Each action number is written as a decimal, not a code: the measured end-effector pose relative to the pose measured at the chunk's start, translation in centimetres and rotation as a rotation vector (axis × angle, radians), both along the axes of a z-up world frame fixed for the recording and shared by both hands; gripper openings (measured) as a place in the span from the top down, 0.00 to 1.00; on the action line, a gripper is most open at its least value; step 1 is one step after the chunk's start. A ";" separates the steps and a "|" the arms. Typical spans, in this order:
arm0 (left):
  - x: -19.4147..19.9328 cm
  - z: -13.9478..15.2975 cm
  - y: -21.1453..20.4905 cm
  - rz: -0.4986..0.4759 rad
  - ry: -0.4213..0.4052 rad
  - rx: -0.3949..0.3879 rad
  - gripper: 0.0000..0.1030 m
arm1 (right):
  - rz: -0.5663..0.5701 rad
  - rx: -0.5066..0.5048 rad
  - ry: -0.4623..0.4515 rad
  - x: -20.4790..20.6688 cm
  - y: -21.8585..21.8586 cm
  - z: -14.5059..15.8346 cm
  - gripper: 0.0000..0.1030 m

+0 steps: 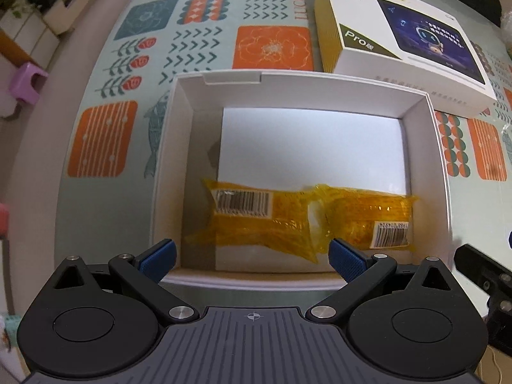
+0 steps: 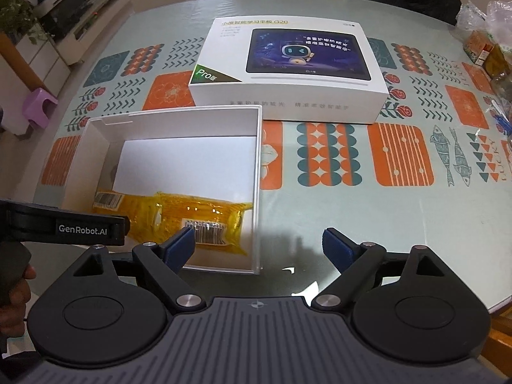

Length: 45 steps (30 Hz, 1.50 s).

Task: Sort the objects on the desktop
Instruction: 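Withdraw both tools from the white box, then move both tools to opposite ends of the white tablet box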

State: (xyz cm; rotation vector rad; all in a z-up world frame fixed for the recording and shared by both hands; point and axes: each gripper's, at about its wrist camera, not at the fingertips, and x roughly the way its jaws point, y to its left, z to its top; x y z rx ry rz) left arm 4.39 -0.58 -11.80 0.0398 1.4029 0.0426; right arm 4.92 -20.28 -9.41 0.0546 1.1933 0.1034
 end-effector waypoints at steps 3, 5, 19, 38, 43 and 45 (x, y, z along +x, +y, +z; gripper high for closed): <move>-0.3 0.1 -0.4 0.020 0.002 0.009 0.00 | 0.007 0.013 -0.008 0.3 -1.0 -0.1 0.00; -0.3 0.5 -0.6 0.031 -0.004 0.009 0.00 | 0.011 0.024 -0.024 0.8 -1.7 0.1 0.00; 5.6 3.6 -1.2 0.092 -0.151 -0.086 0.00 | 0.016 0.058 -0.072 6.7 -6.3 0.7 0.00; 17.1 -0.8 1.8 0.030 -0.063 -0.367 0.00 | 0.044 0.072 -0.129 17.3 -12.1 -0.7 0.00; 19.9 -2.6 2.1 -0.006 -0.028 -0.408 0.00 | 0.065 0.132 -0.085 20.6 -13.4 -2.9 0.00; 21.0 -3.4 2.0 -0.030 -0.012 -0.402 0.00 | 0.054 0.184 -0.059 21.9 -14.3 -3.9 0.00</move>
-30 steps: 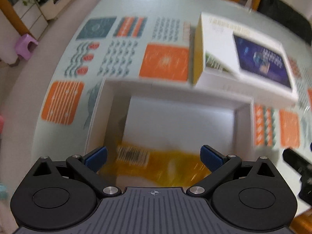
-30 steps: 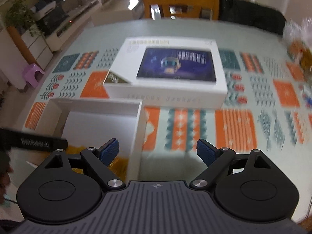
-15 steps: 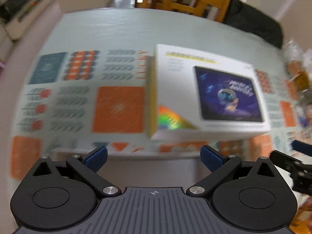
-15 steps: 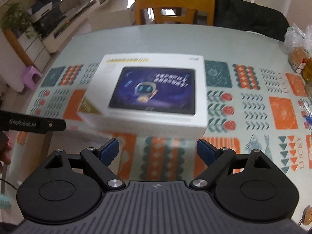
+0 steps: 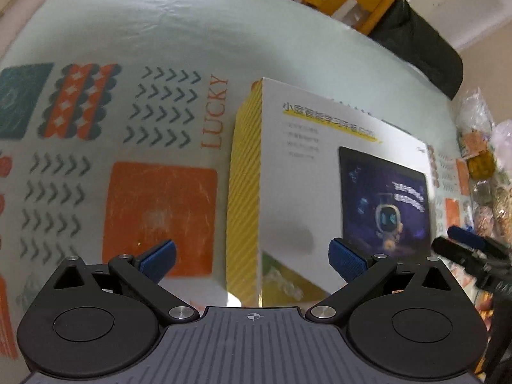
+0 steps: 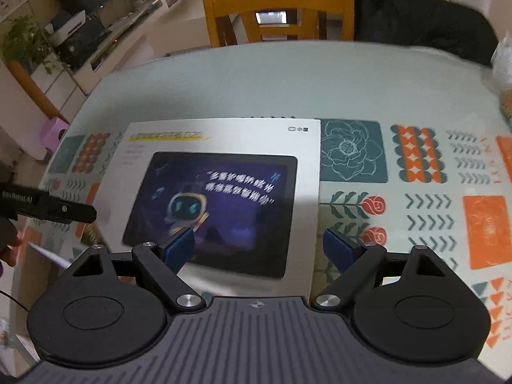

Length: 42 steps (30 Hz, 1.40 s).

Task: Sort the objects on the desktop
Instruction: 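Move both tools to opposite ends of the white tablet box, then close both grippers on the ends of the tablet box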

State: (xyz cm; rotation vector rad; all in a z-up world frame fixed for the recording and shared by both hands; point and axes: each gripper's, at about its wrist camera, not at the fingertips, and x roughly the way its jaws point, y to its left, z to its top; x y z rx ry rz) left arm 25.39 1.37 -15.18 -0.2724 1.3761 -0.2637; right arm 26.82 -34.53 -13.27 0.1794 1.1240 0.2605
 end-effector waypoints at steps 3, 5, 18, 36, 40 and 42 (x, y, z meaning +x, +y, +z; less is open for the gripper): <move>1.5 -1.4 -0.3 -0.036 0.039 -0.014 0.00 | -0.010 0.076 0.042 2.0 -1.2 -1.4 0.00; 2.4 -2.1 -0.3 -0.048 0.061 -0.070 0.00 | -0.016 0.127 0.071 3.3 -2.0 -2.4 0.00; 5.0 -4.9 -0.7 -0.083 0.171 -0.261 0.00 | 0.087 0.354 0.226 7.2 -5.3 -7.9 0.00; 5.2 -3.9 -1.7 -0.136 0.069 -0.222 0.00 | 0.078 0.440 0.196 7.3 -6.1 -8.7 0.00; 4.9 -2.6 -2.7 -0.155 0.043 -0.156 0.00 | 0.071 0.377 0.182 6.9 -5.0 -7.4 0.00; 4.8 -2.0 -2.6 -0.150 0.026 -0.150 0.00 | 0.067 0.349 0.176 6.7 -4.4 -6.8 0.00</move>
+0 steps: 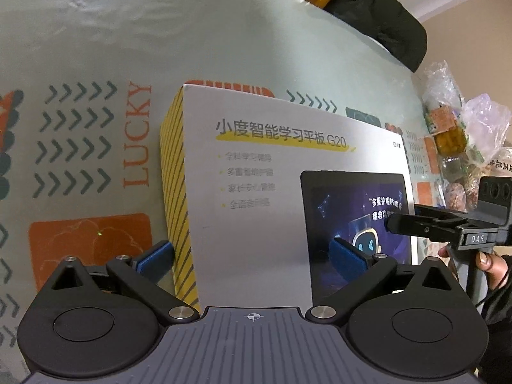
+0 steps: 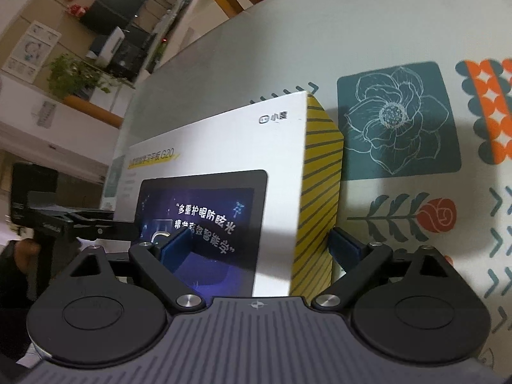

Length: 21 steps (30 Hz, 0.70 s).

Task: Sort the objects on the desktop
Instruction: 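Close both grippers on the ends of the tablet box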

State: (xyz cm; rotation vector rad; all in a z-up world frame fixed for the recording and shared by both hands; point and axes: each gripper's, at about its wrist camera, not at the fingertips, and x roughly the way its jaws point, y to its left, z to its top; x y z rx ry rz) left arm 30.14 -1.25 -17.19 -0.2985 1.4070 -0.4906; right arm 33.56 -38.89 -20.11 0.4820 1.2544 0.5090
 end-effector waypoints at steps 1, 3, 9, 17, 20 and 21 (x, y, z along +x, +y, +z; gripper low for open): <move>0.0 0.4 0.2 0.005 -0.009 -0.009 0.00 | -0.002 -0.008 -0.004 -0.1 0.2 0.2 0.00; -0.1 1.3 0.7 0.015 -0.032 -0.023 0.00 | -0.005 -0.023 -0.011 -0.3 0.7 0.6 0.00; -0.6 3.7 1.2 -0.001 -0.095 0.019 0.00 | -0.015 -0.068 -0.032 -0.9 2.2 1.7 0.00; -2.3 2.5 0.1 -0.018 -0.103 0.103 0.00 | -0.028 -0.128 -0.060 -1.7 4.2 3.2 0.00; -2.8 1.3 0.5 -0.001 -0.080 0.107 0.00 | -0.013 -0.144 -0.040 -2.0 4.9 2.1 0.00; -2.8 1.2 0.7 0.003 -0.080 0.099 0.00 | -0.006 -0.148 -0.032 -2.1 5.1 1.7 0.00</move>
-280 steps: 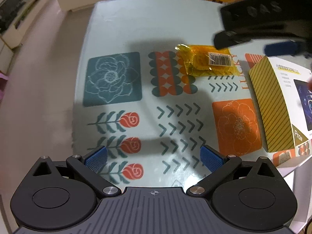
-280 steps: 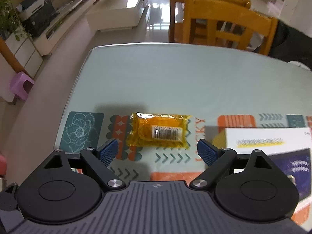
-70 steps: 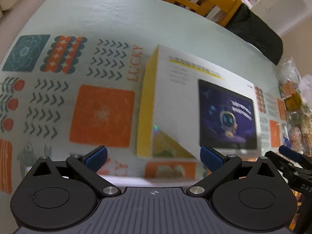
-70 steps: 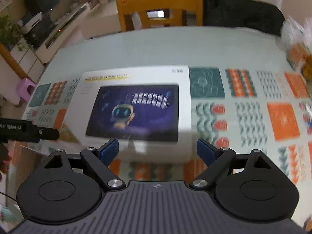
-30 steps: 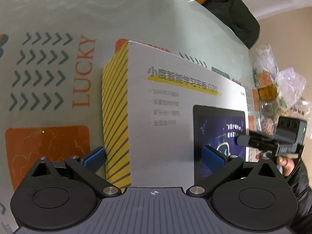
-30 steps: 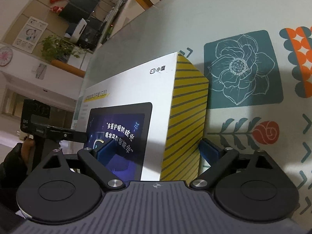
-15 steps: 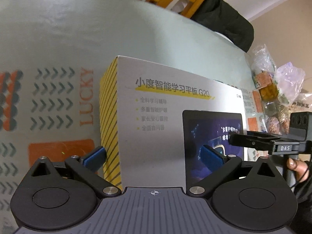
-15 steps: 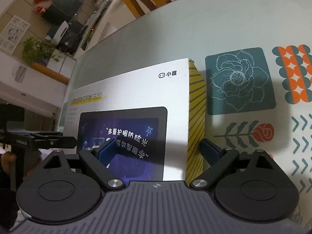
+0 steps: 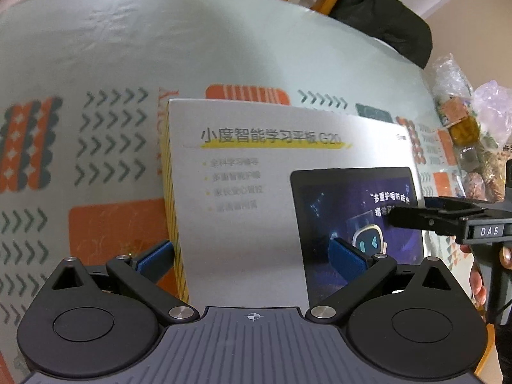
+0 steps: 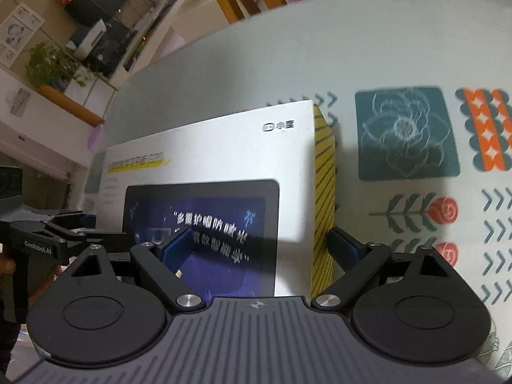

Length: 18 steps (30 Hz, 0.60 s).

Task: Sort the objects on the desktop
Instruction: 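Close both grippers on the ends of the tablet box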

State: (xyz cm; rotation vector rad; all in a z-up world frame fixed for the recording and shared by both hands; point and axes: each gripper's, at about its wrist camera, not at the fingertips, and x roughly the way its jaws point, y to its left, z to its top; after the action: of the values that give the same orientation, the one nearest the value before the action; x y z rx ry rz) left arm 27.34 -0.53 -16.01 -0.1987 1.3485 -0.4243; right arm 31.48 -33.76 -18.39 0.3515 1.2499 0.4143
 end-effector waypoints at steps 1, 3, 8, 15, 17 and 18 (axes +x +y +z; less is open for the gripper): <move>0.0 -0.1 0.3 0.004 0.001 -0.008 0.00 | 0.004 0.002 0.002 -0.1 0.0 -0.2 0.00; 0.0 -0.3 0.8 0.005 0.005 -0.029 0.00 | 0.011 0.010 0.003 -0.1 -0.1 -0.4 0.00; 0.9 -1.7 1.9 0.005 0.078 -0.090 0.00 | 0.022 0.062 0.011 0.0 -1.0 -1.2 0.00; 0.2 -1.5 2.1 0.042 0.061 -0.090 0.00 | 0.013 0.063 -0.013 -0.5 -0.6 -1.2 0.00; -0.5 -0.7 1.1 0.031 0.013 -0.047 0.01 | 0.011 0.064 -0.020 -0.7 -0.5 -1.2 0.00; -0.6 -0.4 1.1 0.039 0.004 -0.039 0.04 | 0.010 0.064 -0.024 -0.7 -0.5 -1.2 0.00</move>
State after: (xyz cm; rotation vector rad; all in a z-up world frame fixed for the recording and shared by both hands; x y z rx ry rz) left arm 26.74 0.54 -16.41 -0.2582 1.3390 -0.4178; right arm 30.75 -34.26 -19.57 0.3939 1.2178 0.4661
